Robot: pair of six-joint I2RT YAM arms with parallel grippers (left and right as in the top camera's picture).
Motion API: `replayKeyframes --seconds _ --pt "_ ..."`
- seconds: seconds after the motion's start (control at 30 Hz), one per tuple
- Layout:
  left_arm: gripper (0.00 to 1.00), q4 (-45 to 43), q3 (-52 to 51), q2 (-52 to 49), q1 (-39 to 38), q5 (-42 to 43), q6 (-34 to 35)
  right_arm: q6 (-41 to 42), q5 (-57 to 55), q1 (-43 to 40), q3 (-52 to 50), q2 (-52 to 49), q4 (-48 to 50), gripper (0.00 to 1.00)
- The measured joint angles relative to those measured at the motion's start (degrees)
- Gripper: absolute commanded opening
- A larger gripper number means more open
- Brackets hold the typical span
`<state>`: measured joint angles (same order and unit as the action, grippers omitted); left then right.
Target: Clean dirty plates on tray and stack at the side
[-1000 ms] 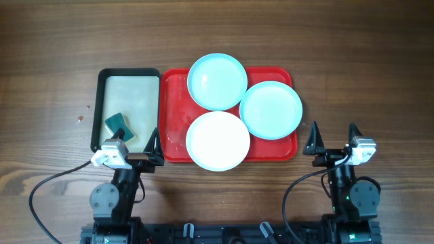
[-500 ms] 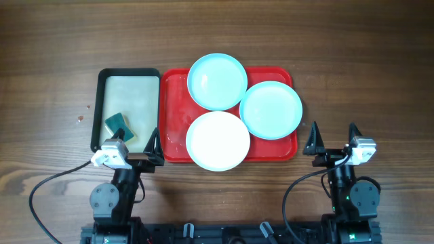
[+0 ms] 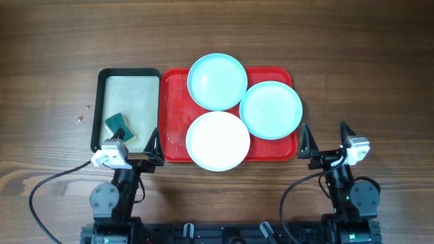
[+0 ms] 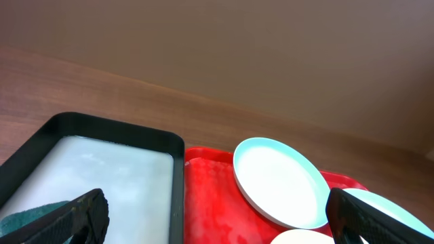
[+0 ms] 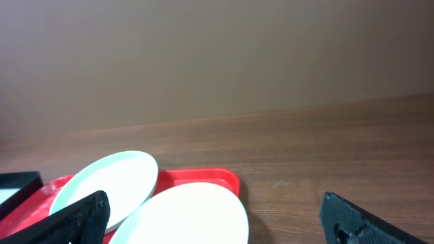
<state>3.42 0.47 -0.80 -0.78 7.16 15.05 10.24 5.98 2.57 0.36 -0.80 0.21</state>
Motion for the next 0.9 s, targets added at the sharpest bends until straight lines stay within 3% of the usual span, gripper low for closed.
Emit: replayKeyframes --seconds 0.43,0.6,0.73,0.9 --pt "1.00 0.0 0.0 0.0 0.0 0.0 0.0 0.8 4.1 0.0 0.0 0.0 0.0 1.00" --pt "1.00 3.2 1.5 -0.1 0.0 -0.2 1.5 1.1 6.1 0.0 3.3 -0.3 -5.9 1.00" --pt "1.00 11.0 8.1 -2.3 0.0 -0.2 2.7 1.1 7.0 0.0 11.6 -2.6 -12.0 1.00" --pt "1.00 18.6 27.8 -13.5 0.0 -0.2 3.3 0.1 7.4 0.0 26.7 -12.5 -17.5 0.99"
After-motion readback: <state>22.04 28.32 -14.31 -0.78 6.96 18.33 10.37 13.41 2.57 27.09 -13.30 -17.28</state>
